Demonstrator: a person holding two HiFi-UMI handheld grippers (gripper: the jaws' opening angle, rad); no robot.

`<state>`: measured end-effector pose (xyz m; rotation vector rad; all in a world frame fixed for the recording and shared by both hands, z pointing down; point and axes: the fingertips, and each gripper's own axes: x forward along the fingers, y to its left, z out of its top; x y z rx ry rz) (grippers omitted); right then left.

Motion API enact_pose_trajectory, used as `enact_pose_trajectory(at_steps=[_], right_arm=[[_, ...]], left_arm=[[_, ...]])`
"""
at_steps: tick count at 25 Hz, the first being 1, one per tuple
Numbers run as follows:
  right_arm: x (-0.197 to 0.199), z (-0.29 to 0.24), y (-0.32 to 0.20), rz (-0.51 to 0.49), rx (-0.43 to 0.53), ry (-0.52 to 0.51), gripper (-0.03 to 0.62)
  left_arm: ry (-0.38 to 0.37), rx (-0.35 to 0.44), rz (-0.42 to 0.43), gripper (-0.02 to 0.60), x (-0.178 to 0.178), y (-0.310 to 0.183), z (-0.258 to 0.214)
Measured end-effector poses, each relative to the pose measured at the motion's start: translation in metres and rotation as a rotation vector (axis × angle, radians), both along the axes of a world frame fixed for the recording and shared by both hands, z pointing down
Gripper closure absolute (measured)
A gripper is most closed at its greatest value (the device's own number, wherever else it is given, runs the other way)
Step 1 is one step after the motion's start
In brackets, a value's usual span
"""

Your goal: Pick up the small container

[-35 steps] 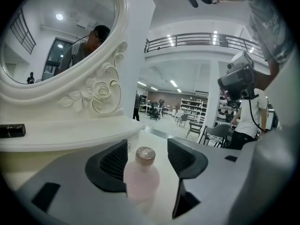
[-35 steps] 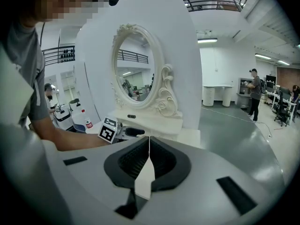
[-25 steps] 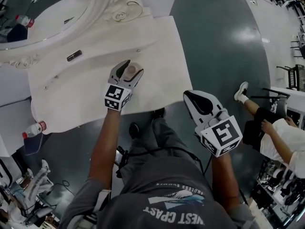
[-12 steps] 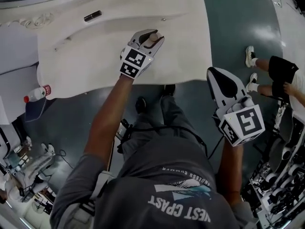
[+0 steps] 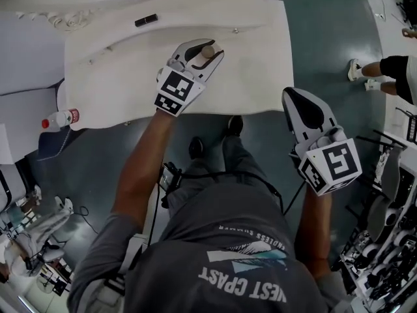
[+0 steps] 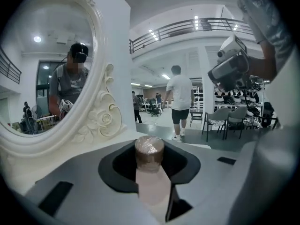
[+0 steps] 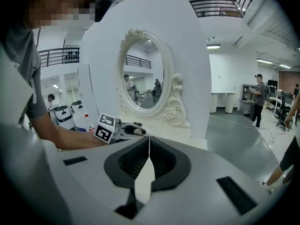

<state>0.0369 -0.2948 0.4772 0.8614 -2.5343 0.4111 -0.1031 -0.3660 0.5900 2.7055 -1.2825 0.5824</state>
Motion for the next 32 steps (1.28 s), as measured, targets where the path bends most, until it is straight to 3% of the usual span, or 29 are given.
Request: enact_pose_trajectory(at_steps=[7, 15, 23, 32], right_arm=[[0.007, -0.038, -0.005, 0.006, 0.043, -0.025, 0.566], [-0.002, -0.069, 0.024, 0.007, 0.095, -0.047, 0.566], [-0.018, -0.085, 0.037, -0.008, 0.143, -0.053, 0.566], [-0.048, -0.102, 0.049, -0.064, 0.197, -0.053, 0.568]], left_arm=[[-0.033, 0.048, 0.002, 0.449, -0.006, 0.006, -0.069], [-0.051, 0.129, -0.002, 0.449, -0.025, 0.055, -0.147], [-0.08, 0.205, 0.01, 0.449, -0.045, 0.098, -0.205], [-0.076, 0.248, -0.033, 0.449, -0.075, 0.147, -0.249]])
